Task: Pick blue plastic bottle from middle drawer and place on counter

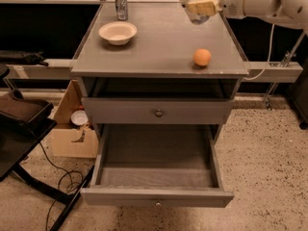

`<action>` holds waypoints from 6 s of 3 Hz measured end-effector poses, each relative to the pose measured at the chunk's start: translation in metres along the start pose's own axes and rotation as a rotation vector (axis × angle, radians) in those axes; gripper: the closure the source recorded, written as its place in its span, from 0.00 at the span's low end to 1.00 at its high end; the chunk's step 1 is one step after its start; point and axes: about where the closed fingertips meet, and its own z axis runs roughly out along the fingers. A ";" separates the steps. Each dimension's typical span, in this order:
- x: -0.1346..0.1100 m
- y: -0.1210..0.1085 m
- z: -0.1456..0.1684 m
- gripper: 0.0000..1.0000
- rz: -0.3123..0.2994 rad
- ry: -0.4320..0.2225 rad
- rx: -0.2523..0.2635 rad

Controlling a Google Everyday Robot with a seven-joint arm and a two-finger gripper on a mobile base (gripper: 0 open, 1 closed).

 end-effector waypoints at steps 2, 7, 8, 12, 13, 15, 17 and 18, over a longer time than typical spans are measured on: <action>0.086 -0.085 0.074 1.00 0.287 -0.088 0.275; 0.090 -0.066 0.147 1.00 0.309 -0.127 0.237; 0.122 -0.077 0.155 1.00 0.392 -0.076 0.277; 0.162 -0.075 0.128 1.00 0.514 -0.096 0.380; 0.175 -0.072 0.126 1.00 0.530 -0.083 0.388; 0.170 -0.075 0.125 0.51 0.530 -0.083 0.388; 0.170 -0.074 0.125 0.00 0.530 -0.083 0.387; 0.159 -0.075 0.125 0.00 0.521 -0.098 0.374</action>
Offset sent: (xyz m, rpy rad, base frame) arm 0.1861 -0.0584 -0.0939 0.4203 0.1059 -0.4039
